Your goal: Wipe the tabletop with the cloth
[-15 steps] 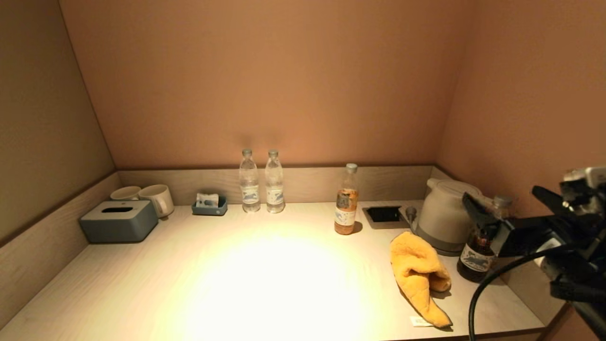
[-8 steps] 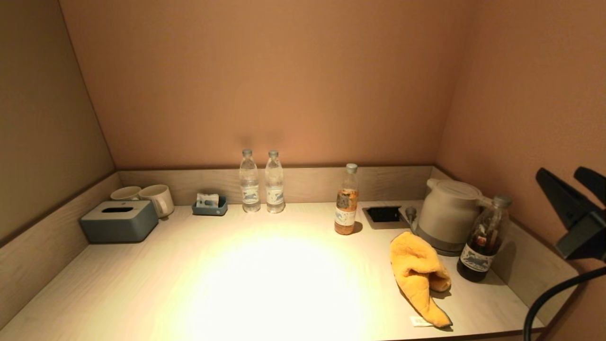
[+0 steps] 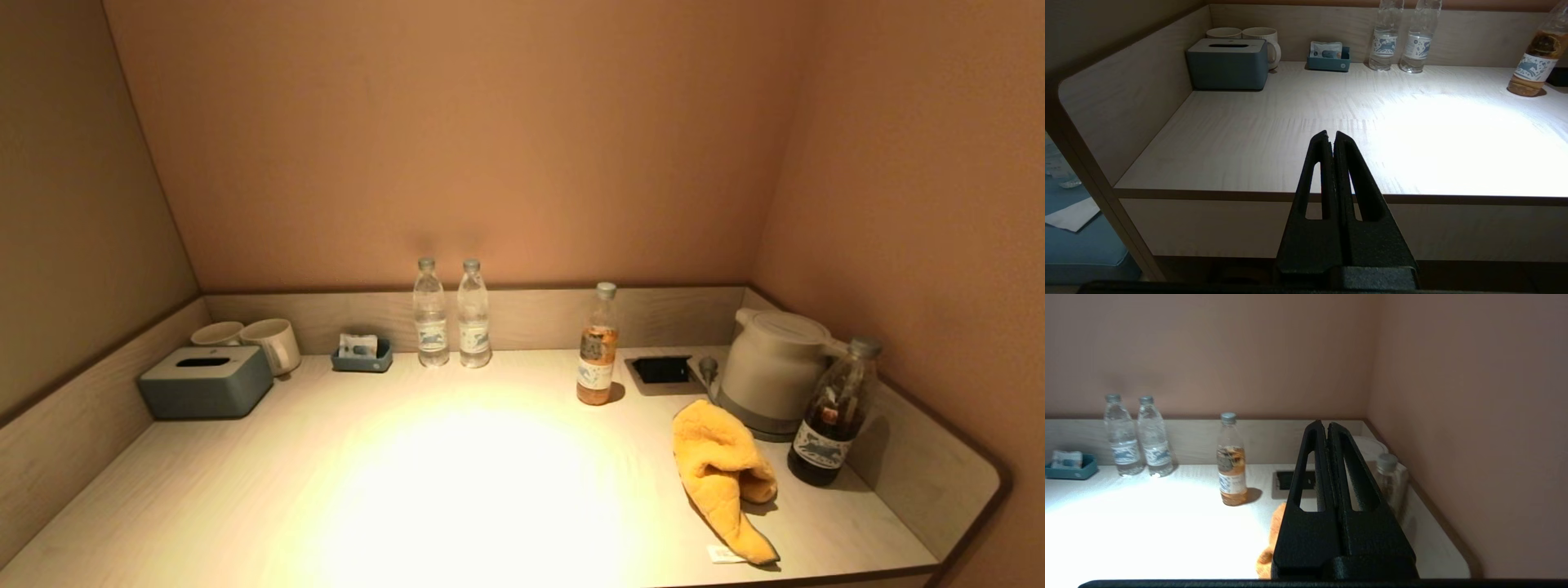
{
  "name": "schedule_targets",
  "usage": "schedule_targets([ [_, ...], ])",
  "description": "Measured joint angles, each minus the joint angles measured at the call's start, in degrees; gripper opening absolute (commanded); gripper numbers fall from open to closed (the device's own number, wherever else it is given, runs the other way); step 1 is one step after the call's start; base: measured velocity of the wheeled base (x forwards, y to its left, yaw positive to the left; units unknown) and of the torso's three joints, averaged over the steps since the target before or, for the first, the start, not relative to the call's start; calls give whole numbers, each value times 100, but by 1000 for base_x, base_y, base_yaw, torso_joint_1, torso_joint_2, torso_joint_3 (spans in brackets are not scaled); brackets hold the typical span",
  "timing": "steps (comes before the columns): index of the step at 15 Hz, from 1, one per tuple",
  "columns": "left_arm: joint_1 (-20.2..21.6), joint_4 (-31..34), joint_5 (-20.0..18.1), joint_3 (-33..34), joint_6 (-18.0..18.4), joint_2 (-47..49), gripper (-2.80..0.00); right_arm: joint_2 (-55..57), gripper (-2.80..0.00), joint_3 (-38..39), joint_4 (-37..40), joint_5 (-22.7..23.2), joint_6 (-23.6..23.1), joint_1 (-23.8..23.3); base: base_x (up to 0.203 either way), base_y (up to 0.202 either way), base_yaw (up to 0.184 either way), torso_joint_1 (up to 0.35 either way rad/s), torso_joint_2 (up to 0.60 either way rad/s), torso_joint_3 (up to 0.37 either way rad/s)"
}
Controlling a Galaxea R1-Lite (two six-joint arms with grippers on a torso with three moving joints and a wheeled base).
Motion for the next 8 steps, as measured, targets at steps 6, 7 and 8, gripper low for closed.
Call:
schedule_targets([
  [6, 4, -1, 1, 0, -2, 0, -280, -705, -280, -30, 853, -528, -59, -28, 0, 0, 0, 0, 0, 0],
  [7, 4, -1, 0, 0, -2, 0, -280, -903, -280, -57, 997, -581, -66, -40, 0, 0, 0, 0, 0, 0],
  [8, 4, 0, -1, 0, -2, 0, -280, -1102, -280, -83, 1144, -620, -80, -55, 0, 0, 0, 0, 0, 0],
])
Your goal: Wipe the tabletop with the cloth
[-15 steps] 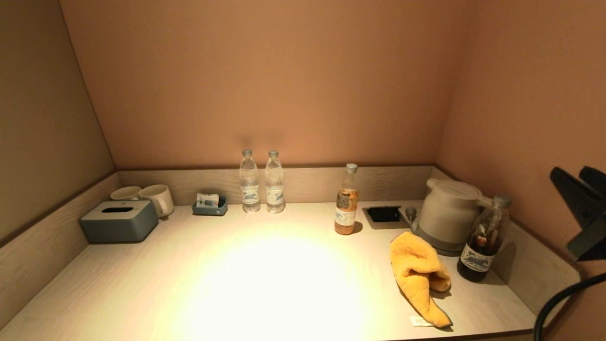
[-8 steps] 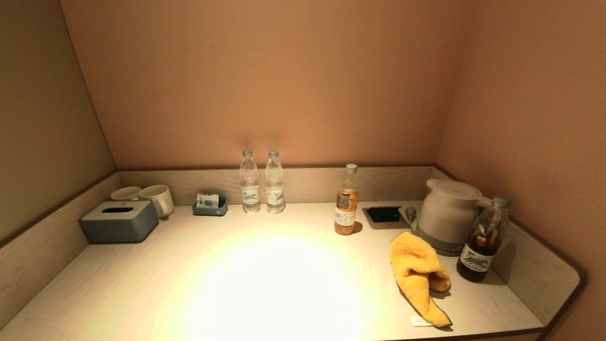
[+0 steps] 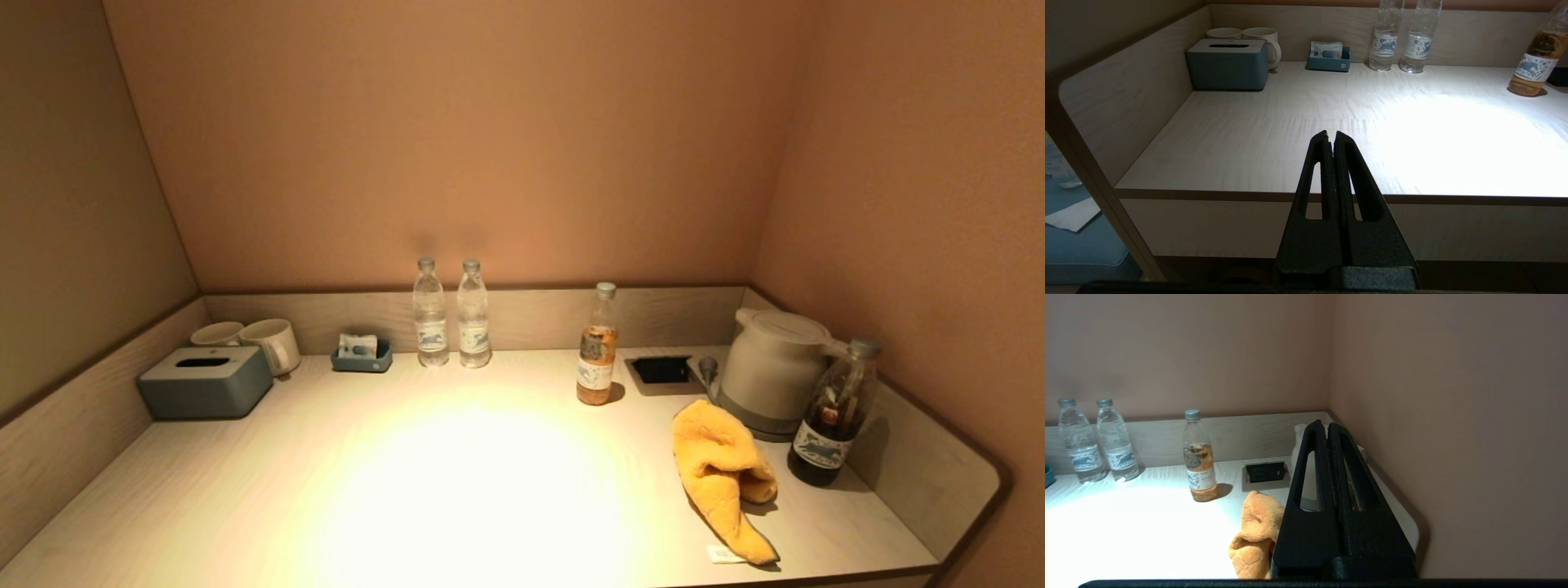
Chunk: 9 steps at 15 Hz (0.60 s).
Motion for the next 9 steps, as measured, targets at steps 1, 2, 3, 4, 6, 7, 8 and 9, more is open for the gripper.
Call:
schedule_targets([
  [1, 0, -1, 1, 0, 0, 0, -280, -195, -280, -25, 166, -39, -21, -13, 0, 0, 0, 0, 0, 0],
  [2, -2, 0, 1, 0, 2, 0, -280, -336, -280, -41, 321, -65, -33, -23, 0, 0, 0, 0, 0, 0],
  [3, -2, -1, 1, 0, 0, 0, -280, -457, -280, -44, 455, -90, -50, -85, 0, 0, 0, 0, 0, 0],
  [4, -2, -1, -4, 0, 0, 0, -280, -609, -280, -44, 562, -103, -88, -250, 0, 0, 0, 0, 0, 0],
  [6, -2, 0, 1, 0, 2, 0, -280, -880, -280, -28, 726, -81, -174, -481, 0, 0, 0, 0, 0, 0],
  [7, -2, -1, 1, 0, 0, 0, -280, -983, -280, -14, 788, -79, -184, -536, 0, 0, 0, 0, 0, 0],
  [8, -2, -1, 1, 0, 0, 0, -280, -1134, -280, -3, 872, -71, -183, -612, 0, 0, 0, 0, 0, 0],
  [9, 0, -1, 1, 0, 0, 0, -280, -1314, -280, 9, 996, -59, -183, -720, 0, 0, 0, 0, 0, 0],
])
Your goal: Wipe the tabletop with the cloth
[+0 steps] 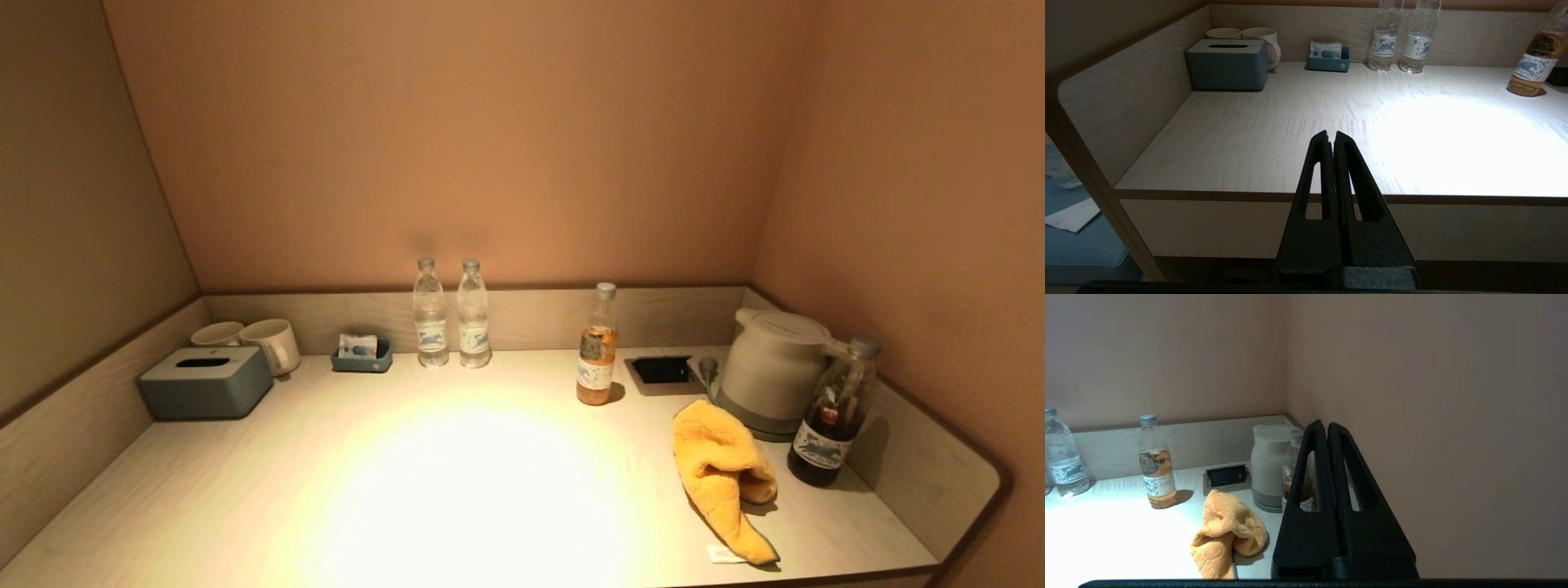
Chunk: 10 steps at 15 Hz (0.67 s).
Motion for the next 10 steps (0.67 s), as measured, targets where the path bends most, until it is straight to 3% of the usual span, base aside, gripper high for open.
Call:
schedule_targets([
  [7, 0, 0, 0, 0, 2, 0, -280, -917, -280, 170, 586, 103, 63, -130, 0, 0, 0, 0, 0, 0],
  [10, 0, 0, 0, 0, 0, 0, -280, -1459, -280, 285, 623, 347, 74, -126, 0, 0, 0, 0, 0, 0],
])
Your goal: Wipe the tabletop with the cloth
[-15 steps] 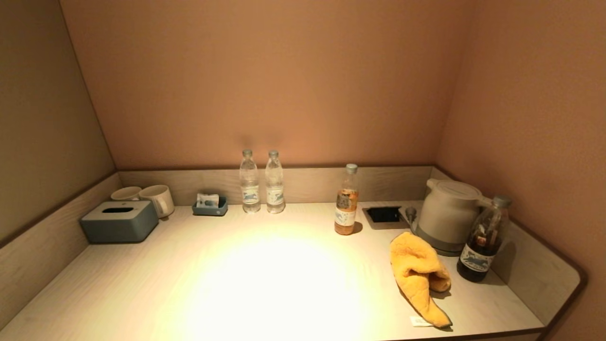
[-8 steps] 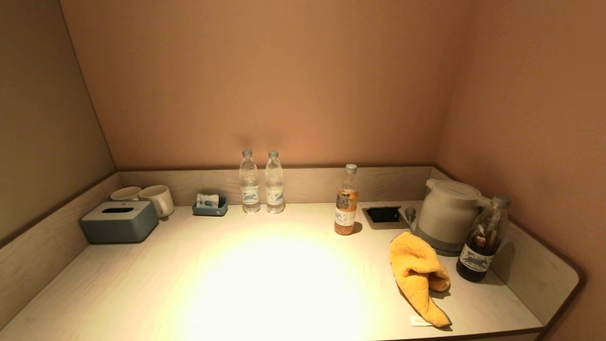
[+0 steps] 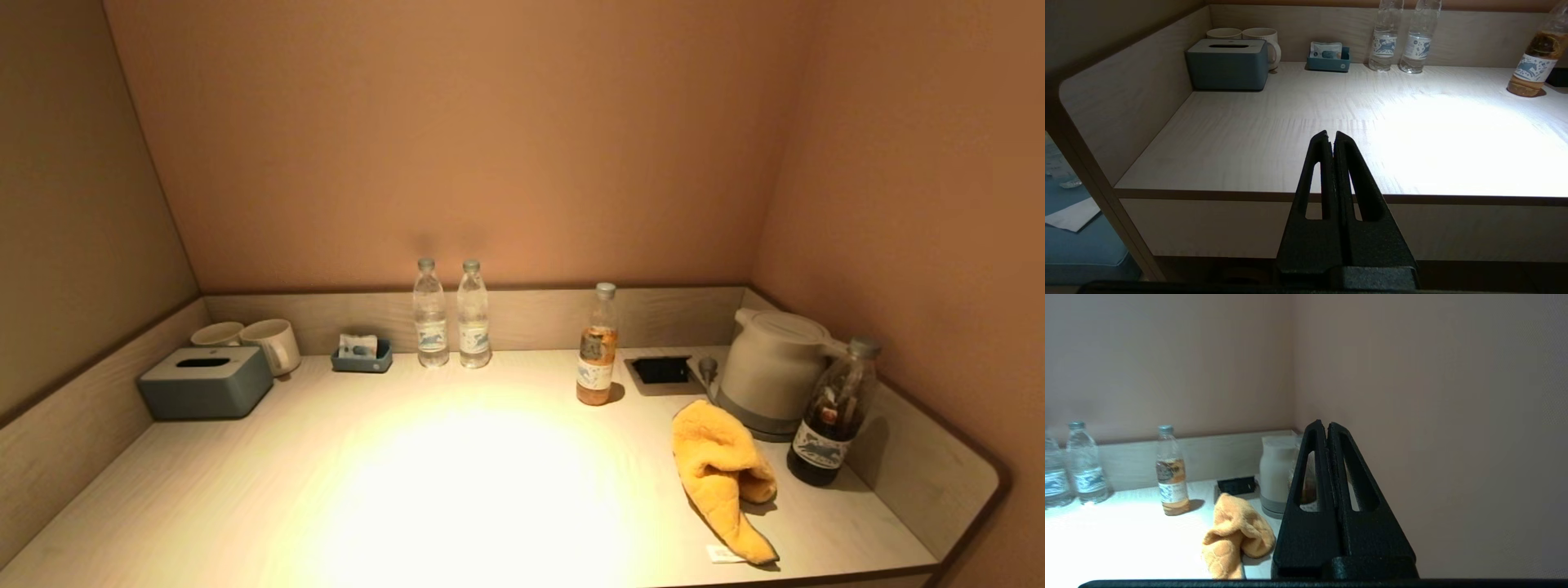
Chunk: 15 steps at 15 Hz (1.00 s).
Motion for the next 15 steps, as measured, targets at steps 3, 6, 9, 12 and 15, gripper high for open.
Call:
schedule_targets([
  [3, -4, 0, 0, 0, 0, 0, -280, -208, -280, 281, -61, 358, 91, 0, 0, 0, 0, 0, 0, 0],
  [6, 0, 0, 0, 0, 0, 0, -280, -264, -280, 800, -185, 683, 61, -2, 0, 0, 0, 0, 0, 0],
  [9, -4, 0, -1, 0, 2, 0, -280, -271, -280, 1478, -528, 1028, 34, 0, 0, 0, 0, 0, 0, 0],
  [12, -4, -2, -2, 0, 2, 0, -280, -274, -280, 1825, -834, 1222, 49, -2, 0, 0, 0, 0, 0, 0],
  [15, 0, 0, 0, 0, -1, 0, -280, -277, -280, 1900, -885, 1307, 74, -2, 0, 0, 0, 0, 0, 0],
])
